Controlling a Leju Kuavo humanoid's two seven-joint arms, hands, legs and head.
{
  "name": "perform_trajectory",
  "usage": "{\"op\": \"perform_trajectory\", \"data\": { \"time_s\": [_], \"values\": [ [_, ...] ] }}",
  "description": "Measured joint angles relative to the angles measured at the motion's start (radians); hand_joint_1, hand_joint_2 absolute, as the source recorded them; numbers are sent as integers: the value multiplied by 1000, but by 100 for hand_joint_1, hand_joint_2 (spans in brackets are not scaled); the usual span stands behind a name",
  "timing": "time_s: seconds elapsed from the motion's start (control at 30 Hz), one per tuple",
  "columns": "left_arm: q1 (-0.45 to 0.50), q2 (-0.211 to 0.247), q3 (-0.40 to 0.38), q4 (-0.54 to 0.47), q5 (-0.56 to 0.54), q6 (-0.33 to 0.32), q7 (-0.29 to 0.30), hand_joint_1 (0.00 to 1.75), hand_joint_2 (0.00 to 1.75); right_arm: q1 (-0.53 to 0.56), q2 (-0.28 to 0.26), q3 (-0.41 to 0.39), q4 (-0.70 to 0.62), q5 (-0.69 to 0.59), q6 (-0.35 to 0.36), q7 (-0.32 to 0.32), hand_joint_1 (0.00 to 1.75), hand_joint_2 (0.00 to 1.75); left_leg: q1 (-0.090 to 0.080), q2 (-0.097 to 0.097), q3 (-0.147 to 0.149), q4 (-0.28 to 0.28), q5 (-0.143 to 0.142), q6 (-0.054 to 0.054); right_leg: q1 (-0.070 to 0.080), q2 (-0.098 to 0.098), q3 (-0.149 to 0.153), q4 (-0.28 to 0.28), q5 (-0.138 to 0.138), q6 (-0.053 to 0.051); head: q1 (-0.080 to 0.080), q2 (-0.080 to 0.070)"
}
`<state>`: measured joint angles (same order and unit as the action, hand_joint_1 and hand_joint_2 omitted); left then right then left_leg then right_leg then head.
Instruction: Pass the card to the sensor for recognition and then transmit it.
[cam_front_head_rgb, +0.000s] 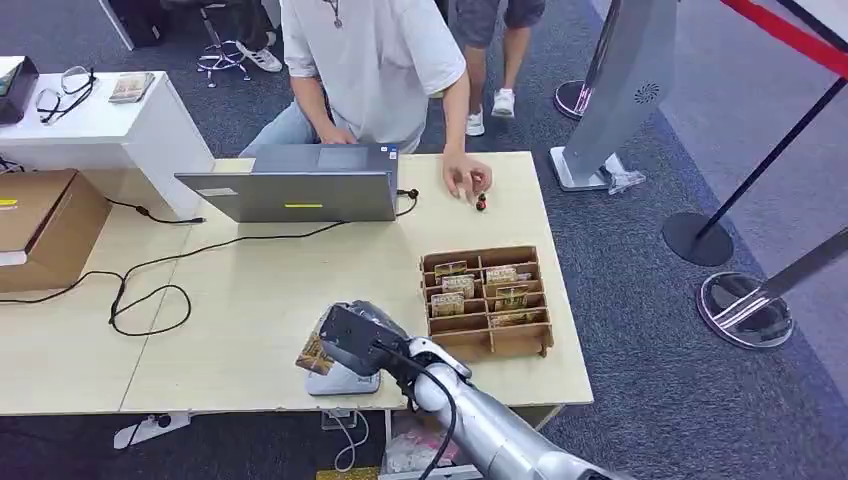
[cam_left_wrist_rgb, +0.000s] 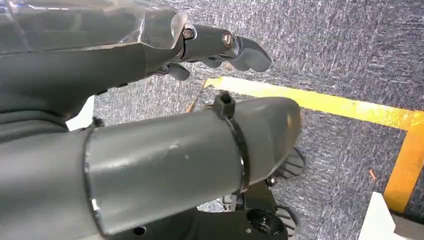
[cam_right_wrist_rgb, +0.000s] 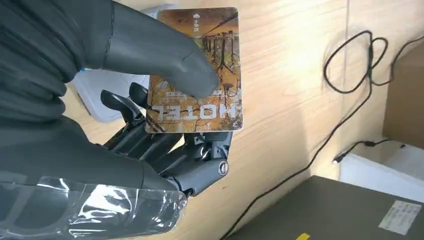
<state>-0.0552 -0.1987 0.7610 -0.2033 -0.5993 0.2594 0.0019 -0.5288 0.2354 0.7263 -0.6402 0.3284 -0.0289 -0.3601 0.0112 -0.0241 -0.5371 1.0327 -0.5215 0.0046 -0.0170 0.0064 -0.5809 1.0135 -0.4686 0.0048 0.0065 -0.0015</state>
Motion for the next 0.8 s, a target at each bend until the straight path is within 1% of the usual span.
{"op": "perform_trajectory", "data": {
  "time_s": [0.37, 0.5, 0.8],
  "values": [
    [0, 0, 12, 0, -3, 0, 0, 0, 0, -25, 11, 26, 69, 52, -71, 24, 175, 175, 0, 0, 0, 0, 0, 0, 0, 0, 0, 0, 0, 0, 0, 0],
    [0, 1, 13, 0, -13, -10, 0, 0, 0, -29, 12, 40, 84, 73, -87, 31, 175, 175, 0, 0, 0, 0, 0, 0, 0, 0, 0, 0, 0, 0, 0, 0],
    [0, 2, 13, 0, -20, -11, 0, 0, 0, -32, 15, 73, 113, 133, -137, 56, 175, 175, 0, 0, 0, 0, 0, 0, 0, 0, 0, 0, 0, 0, 0, 0]
  ]
}}
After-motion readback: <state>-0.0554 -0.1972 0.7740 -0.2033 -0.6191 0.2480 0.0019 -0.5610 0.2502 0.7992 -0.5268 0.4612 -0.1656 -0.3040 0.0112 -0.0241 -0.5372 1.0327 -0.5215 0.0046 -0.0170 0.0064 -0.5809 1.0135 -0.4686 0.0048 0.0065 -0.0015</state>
